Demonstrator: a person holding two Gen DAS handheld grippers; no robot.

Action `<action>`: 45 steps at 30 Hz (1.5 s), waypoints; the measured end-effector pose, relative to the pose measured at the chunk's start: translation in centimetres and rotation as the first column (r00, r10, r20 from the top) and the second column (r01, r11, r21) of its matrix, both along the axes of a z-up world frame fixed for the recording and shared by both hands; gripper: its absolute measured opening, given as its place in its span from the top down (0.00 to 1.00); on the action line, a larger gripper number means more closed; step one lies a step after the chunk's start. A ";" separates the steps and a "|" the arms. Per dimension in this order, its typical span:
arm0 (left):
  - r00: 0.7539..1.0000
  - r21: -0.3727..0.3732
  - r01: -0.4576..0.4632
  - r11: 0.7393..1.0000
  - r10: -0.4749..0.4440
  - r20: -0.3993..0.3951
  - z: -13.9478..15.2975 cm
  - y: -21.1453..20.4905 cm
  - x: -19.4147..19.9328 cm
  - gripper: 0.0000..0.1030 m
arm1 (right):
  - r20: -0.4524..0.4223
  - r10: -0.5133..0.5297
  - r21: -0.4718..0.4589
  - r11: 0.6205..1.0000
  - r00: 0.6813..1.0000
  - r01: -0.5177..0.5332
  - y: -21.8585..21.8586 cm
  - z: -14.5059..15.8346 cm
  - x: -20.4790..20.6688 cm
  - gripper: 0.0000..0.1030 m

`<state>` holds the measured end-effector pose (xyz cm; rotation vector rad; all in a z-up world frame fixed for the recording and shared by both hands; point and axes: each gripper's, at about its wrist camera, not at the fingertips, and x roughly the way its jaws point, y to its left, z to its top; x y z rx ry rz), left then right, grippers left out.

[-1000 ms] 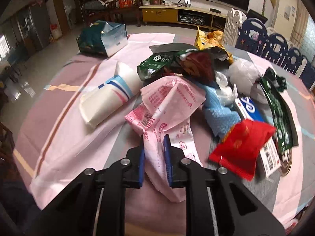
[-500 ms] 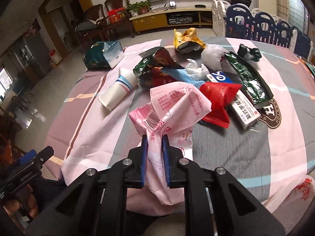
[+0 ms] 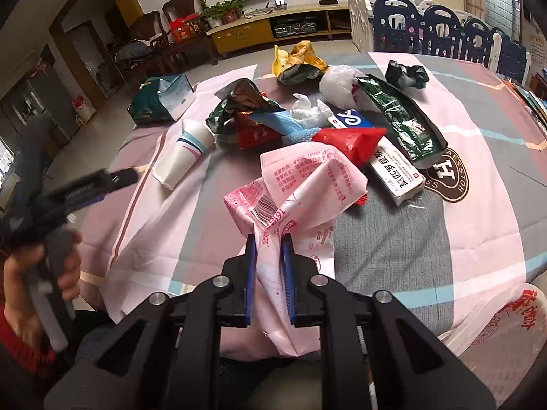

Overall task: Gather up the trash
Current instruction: 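Grasp the white paper cup with the left tool, then carry the pink wrapper to the wastebasket and release it with the right tool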

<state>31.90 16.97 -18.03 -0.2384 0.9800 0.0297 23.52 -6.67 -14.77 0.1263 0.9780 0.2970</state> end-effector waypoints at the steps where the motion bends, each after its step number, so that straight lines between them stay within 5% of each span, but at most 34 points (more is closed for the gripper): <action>1: 1.000 -0.012 0.021 1.000 -0.021 0.000 -0.2 -0.5 0.9 0.04 | -0.004 -0.001 -0.003 1.000 1.000 0.001 0.0 -0.1 0.1 0.85; 4: 0.997 -0.029 0.080 0.996 -0.080 0.010 -0.4 -2.6 2.7 0.04 | -0.015 -0.005 -0.003 1.000 1.000 0.005 0.0 -0.6 0.4 0.85; 10: 0.990 0.088 0.132 0.987 -0.136 0.047 -1.4 -6.6 4.0 0.04 | -0.037 0.008 -0.036 0.999 0.999 -0.010 0.7 -1.5 0.7 0.83; 14: 0.987 0.100 0.145 0.984 -0.150 0.052 -1.7 -7.2 3.7 0.06 | -0.029 -0.014 -0.048 0.999 0.999 0.013 0.7 -1.5 0.9 0.67; 17: 0.989 0.141 0.137 0.980 -0.144 0.039 -2.1 -6.7 3.7 0.32 | -0.023 -0.046 -0.072 0.996 0.999 0.044 0.7 -1.7 1.0 0.44; 19: 0.989 0.121 0.132 0.984 -0.139 0.054 -2.0 -6.1 3.5 0.32 | -0.025 -0.065 -0.072 0.995 0.998 0.063 0.6 -1.8 1.1 0.42; 25: 0.981 0.110 0.150 0.983 -0.161 0.106 -0.9 -5.6 2.5 0.59 | -0.025 -0.032 -0.130 0.991 0.999 0.028 2.4 -2.1 1.2 0.39; 34: 0.983 0.024 0.117 0.993 -0.119 0.139 0.1 -3.9 1.4 0.65 | -0.027 0.014 -0.229 0.973 1.000 -0.020 5.4 -3.3 1.5 0.39; 39: 0.988 0.005 0.036 0.999 -0.037 0.152 0.4 -2.3 1.3 0.66 | -0.013 0.018 -0.263 0.964 1.000 -0.021 5.9 -3.4 1.4 0.56; 41: 0.987 -0.007 0.026 1.000 -0.025 0.161 0.7 -1.9 1.2 0.67 | -0.007 0.008 -0.271 0.962 1.000 -0.009 5.8 -3.4 1.5 0.72; 45: 0.984 0.002 0.014 1.000 -0.015 0.175 1.0 -1.7 0.9 0.67 | 0.003 -0.012 -0.245 0.970 1.000 0.012 5.2 -3.0 1.5 0.80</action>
